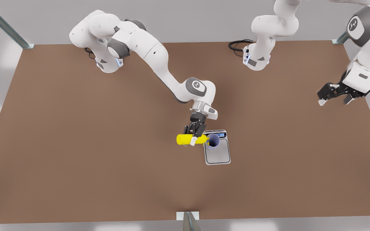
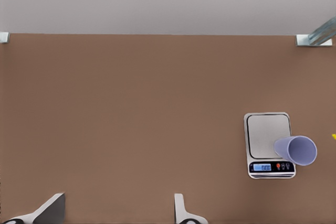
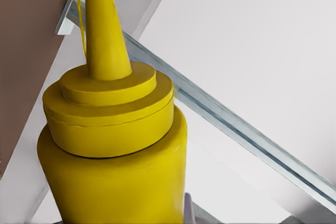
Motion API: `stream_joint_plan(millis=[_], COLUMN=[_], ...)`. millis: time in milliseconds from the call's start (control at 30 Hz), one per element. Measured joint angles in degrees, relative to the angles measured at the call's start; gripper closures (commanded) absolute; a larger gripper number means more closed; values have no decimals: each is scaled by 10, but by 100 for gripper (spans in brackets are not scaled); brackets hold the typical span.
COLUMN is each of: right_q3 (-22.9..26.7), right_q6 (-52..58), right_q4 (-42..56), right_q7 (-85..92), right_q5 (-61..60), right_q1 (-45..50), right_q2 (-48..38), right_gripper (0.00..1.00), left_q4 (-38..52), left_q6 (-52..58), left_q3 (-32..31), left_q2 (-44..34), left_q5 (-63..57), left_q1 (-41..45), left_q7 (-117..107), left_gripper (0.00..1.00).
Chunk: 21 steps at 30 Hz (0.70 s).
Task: Move cup to the weight, pick up sauce bottle, pour sauce
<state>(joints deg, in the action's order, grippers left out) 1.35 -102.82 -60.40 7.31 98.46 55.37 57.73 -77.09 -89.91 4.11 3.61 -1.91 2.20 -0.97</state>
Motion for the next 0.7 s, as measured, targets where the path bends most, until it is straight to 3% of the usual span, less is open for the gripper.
stream_joint_plan(millis=[100, 267, 700], right_q3=[1, 0, 0], right_q6=[9, 19, 22], right_q4=[13, 19, 21], right_q7=[0, 0, 1], right_q5=[9, 28, 41], right_q1=[1, 3, 21], right_q2=[16, 33, 61], right_gripper=[43, 43, 43], left_q4=[0, 2, 3], left_q6=[-1, -1, -2], left_q3=[0, 0, -1], left_q2=[0, 0, 1], left_q5=[0, 0, 1], left_q1=[-41, 5, -20], left_q7=[0, 0, 0], left_gripper=[0, 0, 0])
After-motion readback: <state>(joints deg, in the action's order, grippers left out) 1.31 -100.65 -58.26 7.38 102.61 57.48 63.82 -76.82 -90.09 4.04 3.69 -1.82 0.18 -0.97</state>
